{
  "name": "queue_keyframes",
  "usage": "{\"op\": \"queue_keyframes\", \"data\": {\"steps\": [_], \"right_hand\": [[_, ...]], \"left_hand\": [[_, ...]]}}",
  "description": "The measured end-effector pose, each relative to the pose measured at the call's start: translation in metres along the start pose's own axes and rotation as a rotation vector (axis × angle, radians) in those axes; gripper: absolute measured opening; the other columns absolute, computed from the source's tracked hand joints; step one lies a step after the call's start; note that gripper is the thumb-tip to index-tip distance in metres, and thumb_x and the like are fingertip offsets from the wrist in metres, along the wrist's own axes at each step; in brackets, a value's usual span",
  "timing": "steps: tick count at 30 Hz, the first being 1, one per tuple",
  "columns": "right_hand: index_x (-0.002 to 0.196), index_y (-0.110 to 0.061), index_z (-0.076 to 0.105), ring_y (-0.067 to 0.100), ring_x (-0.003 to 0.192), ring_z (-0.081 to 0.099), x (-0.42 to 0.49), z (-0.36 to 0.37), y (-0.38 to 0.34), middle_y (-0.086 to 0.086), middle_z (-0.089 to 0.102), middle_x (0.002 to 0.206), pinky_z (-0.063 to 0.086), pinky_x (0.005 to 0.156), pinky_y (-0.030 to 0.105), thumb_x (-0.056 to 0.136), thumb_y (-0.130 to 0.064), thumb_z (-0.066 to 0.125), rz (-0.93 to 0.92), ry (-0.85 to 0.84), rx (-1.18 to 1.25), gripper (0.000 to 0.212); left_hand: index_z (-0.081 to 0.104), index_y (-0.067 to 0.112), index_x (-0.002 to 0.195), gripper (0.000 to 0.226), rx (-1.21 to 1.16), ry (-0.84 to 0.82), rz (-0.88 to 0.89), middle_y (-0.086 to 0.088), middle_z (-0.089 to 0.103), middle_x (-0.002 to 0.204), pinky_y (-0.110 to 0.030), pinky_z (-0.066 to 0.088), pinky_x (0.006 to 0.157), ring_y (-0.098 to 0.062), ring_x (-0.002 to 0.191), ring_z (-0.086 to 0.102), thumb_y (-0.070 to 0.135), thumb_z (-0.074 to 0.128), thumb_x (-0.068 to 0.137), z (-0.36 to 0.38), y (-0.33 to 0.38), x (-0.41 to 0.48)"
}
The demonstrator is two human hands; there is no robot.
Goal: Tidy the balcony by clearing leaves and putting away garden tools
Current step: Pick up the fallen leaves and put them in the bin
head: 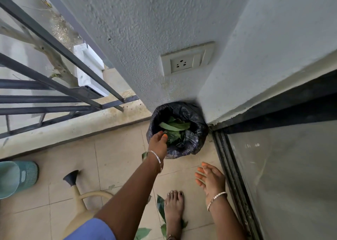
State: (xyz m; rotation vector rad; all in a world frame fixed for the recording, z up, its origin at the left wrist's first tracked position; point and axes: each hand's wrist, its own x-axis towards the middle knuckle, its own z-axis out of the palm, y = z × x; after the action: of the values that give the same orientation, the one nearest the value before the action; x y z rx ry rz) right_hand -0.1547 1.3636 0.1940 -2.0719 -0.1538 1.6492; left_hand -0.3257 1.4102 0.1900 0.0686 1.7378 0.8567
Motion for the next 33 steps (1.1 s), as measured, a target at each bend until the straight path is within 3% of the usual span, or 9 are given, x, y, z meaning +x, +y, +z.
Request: {"op": "queue_keyframes", "data": {"steps": [3, 8, 17, 25, 33], "right_hand": [[0.108, -0.007, 0.063, 0.022, 0.07, 0.061, -0.027, -0.003, -0.011, 0.01, 0.065, 0.092, 0.047, 0.059, 0.029, 0.1, -0.005, 0.046, -0.063, -0.029, 0.015, 0.019], [0.098, -0.01, 0.064, 0.018, 0.063, 0.058, -0.082, -0.023, -0.023, 0.009, 0.064, 0.084, 0.044, 0.054, 0.025, 0.099, -0.004, 0.047, -0.237, -0.077, 0.063, 0.018], [0.103, -0.006, 0.065, 0.007, 0.054, 0.059, -0.239, -0.109, -0.001, 0.007, 0.066, 0.079, 0.046, 0.051, 0.019, 0.097, -0.003, 0.05, -0.557, -0.038, 0.17, 0.017], [0.096, -0.009, 0.067, 0.014, 0.059, 0.058, -0.431, -0.189, 0.061, 0.008, 0.067, 0.077, 0.046, 0.054, 0.024, 0.096, -0.001, 0.05, -0.736, 0.001, 0.293, 0.019], [0.098, -0.007, 0.068, 0.013, 0.059, 0.058, -0.602, -0.266, 0.14, 0.005, 0.067, 0.074, 0.048, 0.054, 0.023, 0.096, -0.002, 0.051, -0.763, 0.122, 0.467, 0.017]], "left_hand": [[0.057, 0.007, 0.129, 0.029, 0.084, -0.017, 0.097, -0.011, 0.059, 0.125, -0.039, 0.044, 0.105, -0.025, 0.116, 0.056, 0.012, 0.045, 0.102, -0.012, -0.003, -0.04], [0.067, 0.008, 0.114, 0.023, 0.094, -0.023, 0.192, -0.011, 0.068, 0.105, -0.032, 0.051, 0.079, -0.021, 0.093, 0.062, 0.016, 0.05, 0.1, -0.024, -0.011, -0.117], [0.069, 0.011, 0.102, 0.018, 0.152, -0.233, 0.437, -0.008, 0.071, 0.103, -0.032, 0.054, 0.075, -0.02, 0.096, 0.067, 0.016, 0.051, 0.099, -0.053, -0.027, -0.295], [0.068, 0.015, 0.099, 0.018, 0.2, -0.406, 0.628, -0.003, 0.071, 0.093, -0.028, 0.052, 0.069, -0.01, 0.082, 0.066, 0.013, 0.05, 0.1, -0.118, -0.038, -0.48], [0.067, 0.008, 0.102, 0.017, 0.298, -0.704, 0.678, -0.003, 0.068, 0.086, -0.027, 0.049, 0.067, -0.01, 0.076, 0.064, 0.014, 0.051, 0.099, -0.172, -0.059, -0.645]]}}
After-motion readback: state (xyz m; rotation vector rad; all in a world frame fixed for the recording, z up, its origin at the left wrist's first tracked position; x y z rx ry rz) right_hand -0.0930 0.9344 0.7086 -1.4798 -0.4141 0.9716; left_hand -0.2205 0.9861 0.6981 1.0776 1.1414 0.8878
